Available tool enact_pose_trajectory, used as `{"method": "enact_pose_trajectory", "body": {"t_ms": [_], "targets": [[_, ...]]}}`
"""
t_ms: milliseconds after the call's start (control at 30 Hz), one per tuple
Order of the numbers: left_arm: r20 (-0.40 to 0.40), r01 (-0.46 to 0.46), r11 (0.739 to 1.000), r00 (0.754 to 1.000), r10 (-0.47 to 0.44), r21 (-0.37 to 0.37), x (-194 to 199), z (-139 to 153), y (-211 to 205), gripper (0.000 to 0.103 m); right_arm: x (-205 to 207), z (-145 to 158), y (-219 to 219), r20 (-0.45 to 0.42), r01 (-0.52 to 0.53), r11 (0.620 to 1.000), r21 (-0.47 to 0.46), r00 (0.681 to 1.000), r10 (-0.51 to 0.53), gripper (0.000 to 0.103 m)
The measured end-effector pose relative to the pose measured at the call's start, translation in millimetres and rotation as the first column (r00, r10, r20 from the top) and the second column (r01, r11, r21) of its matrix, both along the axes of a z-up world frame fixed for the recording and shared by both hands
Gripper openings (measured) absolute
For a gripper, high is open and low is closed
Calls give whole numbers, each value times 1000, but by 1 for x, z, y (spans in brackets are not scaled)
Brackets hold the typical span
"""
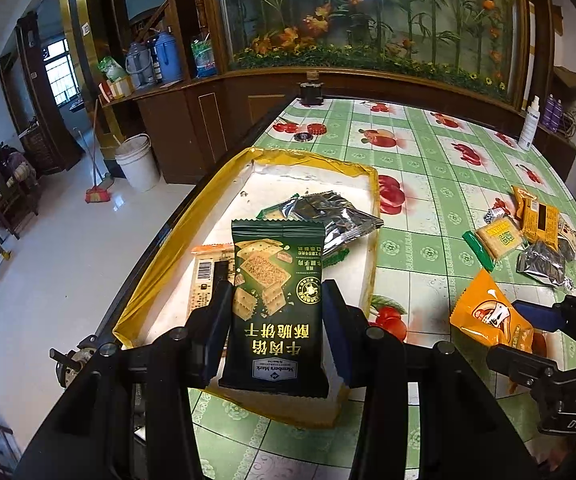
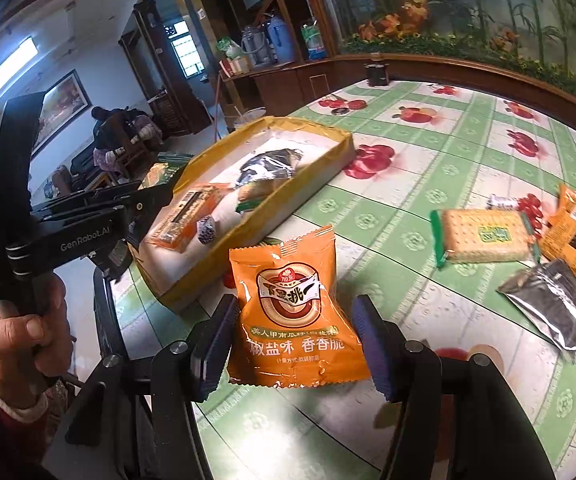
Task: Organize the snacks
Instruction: 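Carry the green pack and orange bag over the yellow-rimmed tray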
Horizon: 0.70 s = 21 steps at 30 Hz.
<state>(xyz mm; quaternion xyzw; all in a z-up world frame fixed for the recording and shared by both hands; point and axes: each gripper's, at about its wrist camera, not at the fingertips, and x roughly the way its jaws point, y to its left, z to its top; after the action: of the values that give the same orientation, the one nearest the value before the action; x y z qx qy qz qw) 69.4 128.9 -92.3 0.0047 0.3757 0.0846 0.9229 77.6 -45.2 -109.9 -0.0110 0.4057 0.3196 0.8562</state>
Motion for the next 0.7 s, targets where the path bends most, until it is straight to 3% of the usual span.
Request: {"method": "enact_pose_trajectory", "body": {"t_ms": [700], "targets": [[-31,-139,990,990,138,-35,7,-16,62,43,28,-4,103,-1,-121,993,14,993,121,60]]}}
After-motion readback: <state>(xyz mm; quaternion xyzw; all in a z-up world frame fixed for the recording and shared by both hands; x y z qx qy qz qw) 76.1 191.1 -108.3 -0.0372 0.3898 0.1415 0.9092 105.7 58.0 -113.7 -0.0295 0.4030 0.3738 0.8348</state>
